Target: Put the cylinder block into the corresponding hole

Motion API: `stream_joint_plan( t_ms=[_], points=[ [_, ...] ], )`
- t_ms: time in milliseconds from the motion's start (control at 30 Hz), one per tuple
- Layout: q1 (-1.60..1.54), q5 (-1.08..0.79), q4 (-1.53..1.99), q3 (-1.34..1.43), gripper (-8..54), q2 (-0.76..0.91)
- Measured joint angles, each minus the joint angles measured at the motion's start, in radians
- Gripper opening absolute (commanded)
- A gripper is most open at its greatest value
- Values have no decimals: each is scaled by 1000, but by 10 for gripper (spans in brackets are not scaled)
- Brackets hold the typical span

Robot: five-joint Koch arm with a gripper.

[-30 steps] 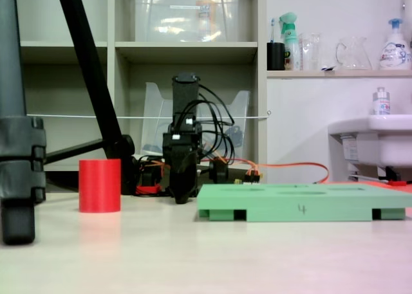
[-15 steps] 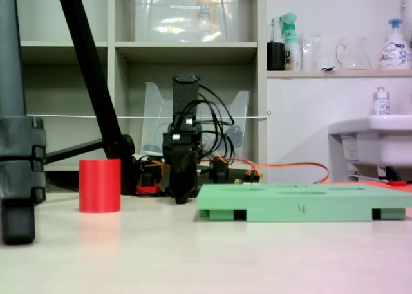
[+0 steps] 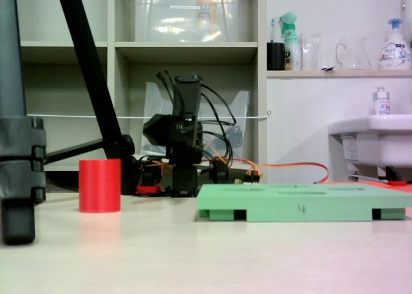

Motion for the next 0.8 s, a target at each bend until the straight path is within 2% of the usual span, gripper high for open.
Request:
stream_joint_plan(
  t_ms=[100, 167, 233, 300, 367, 533, 800],
  points=[
    [23, 31, -80, -12, 364, -172],
    [34, 40, -328, -14, 408, -436],
    [41, 44, -724, -43, 463, -804],
    [46, 46, -963, -121, 490, -1083],
    [55, 46, -985, -97, 522, -1140],
    [107, 46, -986, -110, 522, -1197],
    [252, 46, -988, -112, 522, -1197]
  ],
)
